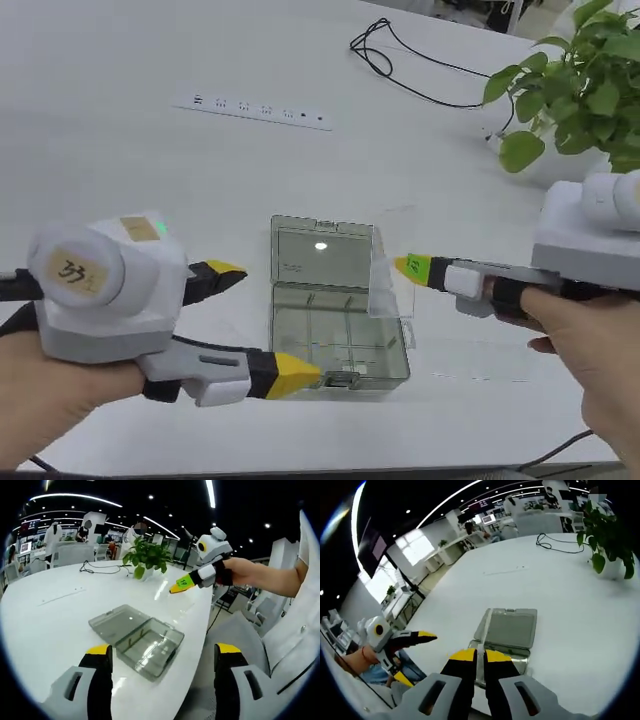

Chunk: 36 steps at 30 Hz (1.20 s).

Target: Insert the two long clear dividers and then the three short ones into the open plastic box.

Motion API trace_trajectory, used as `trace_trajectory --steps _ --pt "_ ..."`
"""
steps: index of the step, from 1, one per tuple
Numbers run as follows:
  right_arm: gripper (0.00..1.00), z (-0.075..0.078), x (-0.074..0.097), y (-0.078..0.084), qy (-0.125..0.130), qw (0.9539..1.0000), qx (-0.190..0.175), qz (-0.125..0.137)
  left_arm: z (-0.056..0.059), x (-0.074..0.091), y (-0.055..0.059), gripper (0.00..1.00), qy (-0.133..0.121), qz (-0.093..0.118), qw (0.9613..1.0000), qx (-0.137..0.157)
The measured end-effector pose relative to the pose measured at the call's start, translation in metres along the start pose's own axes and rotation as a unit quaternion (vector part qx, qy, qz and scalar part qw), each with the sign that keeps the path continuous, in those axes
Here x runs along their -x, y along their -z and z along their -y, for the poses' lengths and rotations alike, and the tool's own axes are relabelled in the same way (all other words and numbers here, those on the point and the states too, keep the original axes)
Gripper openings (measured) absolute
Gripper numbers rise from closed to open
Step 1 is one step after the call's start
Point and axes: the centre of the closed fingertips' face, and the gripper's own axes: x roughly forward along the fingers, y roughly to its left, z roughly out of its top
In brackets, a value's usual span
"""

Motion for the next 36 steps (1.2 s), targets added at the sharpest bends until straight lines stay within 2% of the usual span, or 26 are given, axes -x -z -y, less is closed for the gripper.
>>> trace_trajectory --steps 5,7,11,15,16,21,22,25,30,36 --pt "0.06 0.009 -0.007 0.011 0.021 0.9988 -0.015 -0.041 0.003 -0.003 0.003 0.94 0.015 0.000 0.9997 -0.017" --pt "0.06 0.013 -0.010 0.020 0.031 0.9968 -0.021 -0.070 0.002 -0.004 0.005 0.96 0.019 -0.006 0.9996 -0.018" --pt "0.06 0.019 -0.017 0.031 0.043 0.9934 -0.034 -0.101 0.002 -0.007 0.005 1.00 0.030 -0.006 0.9993 -0.024" --pt "0.06 0.023 -0.023 0.038 0.052 0.9908 -0.044 -0.117 0.001 -0.009 0.008 1.00 0.035 -0.010 0.9989 -0.030" --pt "0.06 0.029 -0.026 0.042 0.053 0.9897 -0.046 -0.125 0.000 -0.009 0.009 1.00 0.038 -0.011 0.9988 -0.029" --pt "0.06 0.028 -0.032 0.049 0.058 0.9875 -0.032 -0.143 0.000 -0.010 0.014 1.00 0.043 -0.017 0.9985 -0.028" --pt "0.06 0.035 -0.036 0.052 0.059 0.9868 -0.032 -0.148 -0.001 -0.010 0.014 1.00 0.044 -0.015 0.9986 -0.026" --pt "0.06 0.040 -0.040 0.058 0.065 0.9837 -0.039 -0.163 -0.001 -0.010 0.012 1.00 0.043 -0.009 0.9988 -0.023" --pt "0.06 0.041 -0.043 0.062 0.064 0.9817 -0.041 -0.174 0.000 -0.010 0.013 1.00 0.043 -0.006 0.9989 -0.016" --pt "0.06 0.048 -0.047 0.066 0.070 0.9796 -0.045 -0.183 0.000 -0.010 0.016 1.00 0.043 -0.005 0.9990 -0.006"
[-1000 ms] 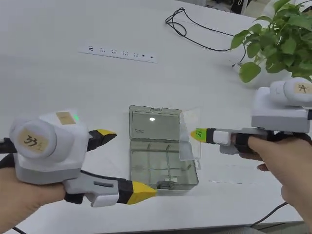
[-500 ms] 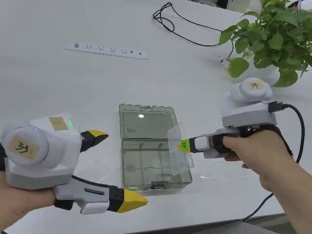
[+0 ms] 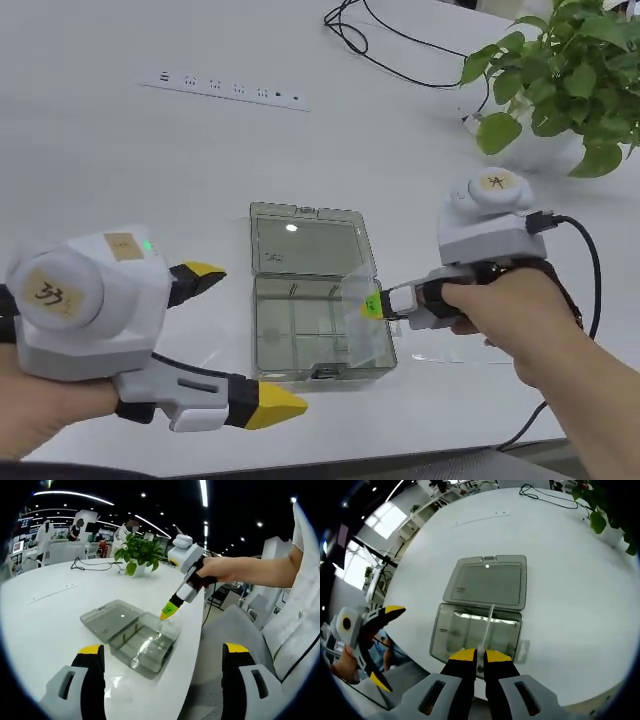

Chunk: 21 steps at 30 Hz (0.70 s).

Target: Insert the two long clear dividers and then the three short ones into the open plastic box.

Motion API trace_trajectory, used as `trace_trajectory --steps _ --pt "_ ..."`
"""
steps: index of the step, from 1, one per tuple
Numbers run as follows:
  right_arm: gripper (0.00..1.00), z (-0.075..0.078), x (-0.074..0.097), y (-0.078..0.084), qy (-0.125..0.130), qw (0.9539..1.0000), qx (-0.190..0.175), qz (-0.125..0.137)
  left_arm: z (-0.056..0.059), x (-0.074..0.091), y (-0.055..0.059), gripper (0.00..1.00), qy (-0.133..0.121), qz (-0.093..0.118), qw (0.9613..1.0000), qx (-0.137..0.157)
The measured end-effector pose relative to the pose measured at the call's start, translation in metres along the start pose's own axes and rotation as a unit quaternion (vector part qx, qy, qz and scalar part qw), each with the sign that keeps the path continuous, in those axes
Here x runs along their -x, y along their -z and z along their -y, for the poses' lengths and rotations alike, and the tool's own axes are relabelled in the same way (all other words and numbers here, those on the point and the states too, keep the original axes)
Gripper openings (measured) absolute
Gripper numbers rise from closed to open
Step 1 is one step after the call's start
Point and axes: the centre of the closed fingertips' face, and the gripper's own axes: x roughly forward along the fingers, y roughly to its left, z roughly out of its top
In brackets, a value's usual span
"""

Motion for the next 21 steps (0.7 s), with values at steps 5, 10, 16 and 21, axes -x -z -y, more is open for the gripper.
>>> trace_trajectory --steps 5,10,16,21 --pt "0.06 0.001 -0.006 -0.001 0.004 1.0000 0.005 -0.001 0.000 0.000 0.000 0.99 0.000 0.000 1.0000 0.002" --pt "0.06 0.001 -0.009 0.000 0.005 1.0000 0.001 -0.001 -0.001 0.001 -0.002 0.99 0.000 0.005 1.0000 0.005" --pt "0.06 0.002 -0.011 0.002 0.006 1.0000 -0.004 0.002 0.000 -0.001 -0.003 0.98 0.001 0.004 1.0000 0.006" --pt "0.06 0.003 -0.013 0.003 0.009 0.9999 -0.005 0.003 0.001 -0.002 -0.003 0.98 0.004 0.004 1.0000 0.007"
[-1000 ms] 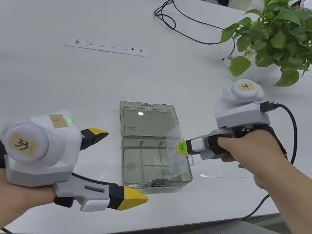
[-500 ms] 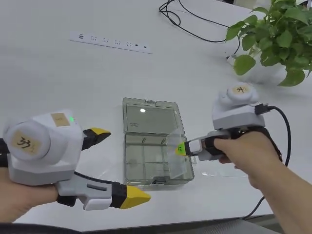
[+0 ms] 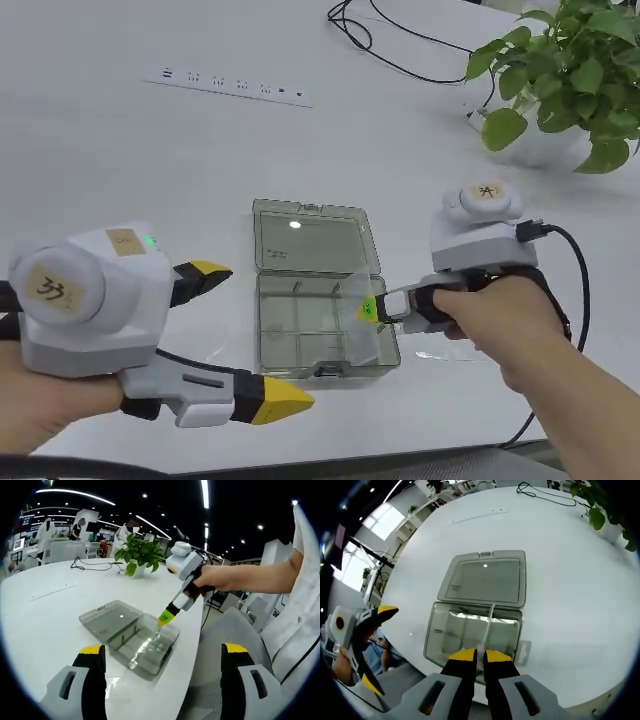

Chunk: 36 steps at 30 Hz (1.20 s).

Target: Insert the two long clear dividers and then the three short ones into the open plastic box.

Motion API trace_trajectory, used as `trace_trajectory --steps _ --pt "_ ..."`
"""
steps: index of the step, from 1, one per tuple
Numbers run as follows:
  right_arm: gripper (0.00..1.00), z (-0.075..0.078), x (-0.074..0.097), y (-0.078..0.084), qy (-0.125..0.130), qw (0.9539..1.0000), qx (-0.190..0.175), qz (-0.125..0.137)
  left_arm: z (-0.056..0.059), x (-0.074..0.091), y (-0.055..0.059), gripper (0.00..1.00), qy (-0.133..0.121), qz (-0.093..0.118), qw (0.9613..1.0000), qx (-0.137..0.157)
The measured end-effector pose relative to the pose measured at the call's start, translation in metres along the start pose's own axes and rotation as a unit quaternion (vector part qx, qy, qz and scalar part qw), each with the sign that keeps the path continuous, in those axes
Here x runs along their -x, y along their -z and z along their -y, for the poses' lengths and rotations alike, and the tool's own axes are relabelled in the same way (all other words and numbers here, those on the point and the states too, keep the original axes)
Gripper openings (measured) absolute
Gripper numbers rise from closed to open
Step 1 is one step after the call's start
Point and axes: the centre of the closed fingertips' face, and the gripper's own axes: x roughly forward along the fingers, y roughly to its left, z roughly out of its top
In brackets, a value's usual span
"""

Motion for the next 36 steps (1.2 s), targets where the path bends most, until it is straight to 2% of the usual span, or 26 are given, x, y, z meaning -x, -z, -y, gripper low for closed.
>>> trace_trajectory --steps 13,19,36 --pt "0.06 -0.0009 -0.0049 0.0032 0.007 0.9998 0.015 -0.007 0.0020 -0.0022 -0.0003 0.98 0.002 -0.001 1.0000 0.000" --pt "0.06 -0.0039 -0.0054 0.0022 0.023 0.9984 0.051 -0.012 0.0021 -0.0020 0.0008 0.97 0.002 -0.002 1.0000 0.001" --pt "0.06 -0.0020 -0.0015 -0.0002 0.025 0.9980 0.056 -0.018 0.0016 -0.0033 0.0002 0.97 0.003 -0.001 1.0000 0.005"
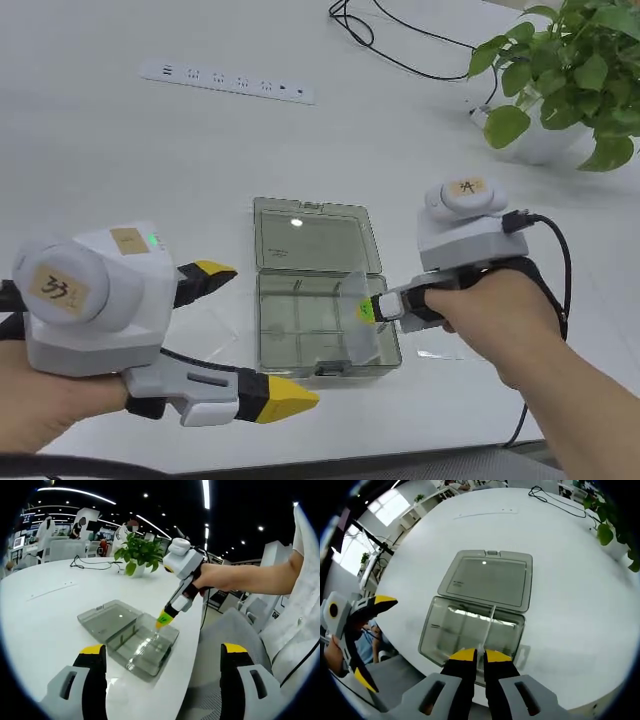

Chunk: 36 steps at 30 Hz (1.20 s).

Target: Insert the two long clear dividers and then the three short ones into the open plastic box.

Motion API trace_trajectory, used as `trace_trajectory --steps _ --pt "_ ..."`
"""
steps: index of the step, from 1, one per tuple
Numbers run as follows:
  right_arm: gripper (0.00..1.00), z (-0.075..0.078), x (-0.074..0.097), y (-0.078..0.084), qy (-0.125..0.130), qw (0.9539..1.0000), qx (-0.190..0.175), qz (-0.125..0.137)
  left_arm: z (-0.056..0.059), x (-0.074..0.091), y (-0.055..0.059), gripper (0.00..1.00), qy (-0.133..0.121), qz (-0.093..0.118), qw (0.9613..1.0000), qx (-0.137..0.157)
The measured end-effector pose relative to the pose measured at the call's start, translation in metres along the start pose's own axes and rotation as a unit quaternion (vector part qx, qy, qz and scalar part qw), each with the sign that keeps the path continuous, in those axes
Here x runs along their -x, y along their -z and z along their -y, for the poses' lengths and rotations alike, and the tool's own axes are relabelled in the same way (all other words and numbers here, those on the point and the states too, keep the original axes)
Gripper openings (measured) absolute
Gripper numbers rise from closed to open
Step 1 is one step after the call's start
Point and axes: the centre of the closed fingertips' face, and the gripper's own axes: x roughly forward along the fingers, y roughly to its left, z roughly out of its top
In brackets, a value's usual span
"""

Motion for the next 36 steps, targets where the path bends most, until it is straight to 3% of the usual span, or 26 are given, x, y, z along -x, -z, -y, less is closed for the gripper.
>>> trace_trajectory --steps 16,24,36 --pt "0.06 -0.001 -0.004 0.001 0.001 0.9998 0.018 0.000 0.000 0.000 0.003 0.97 -0.001 -0.003 1.0000 0.001" --pt "0.09 -0.004 -0.013 0.003 -0.032 0.9994 0.004 0.011 0.001 -0.001 0.004 1.00 -0.001 -0.008 1.0000 -0.004" --pt "0.10 -0.003 -0.026 0.006 -0.046 0.9988 0.003 0.017 -0.001 0.001 0.005 1.00 -0.011 -0.011 0.9999 -0.001"
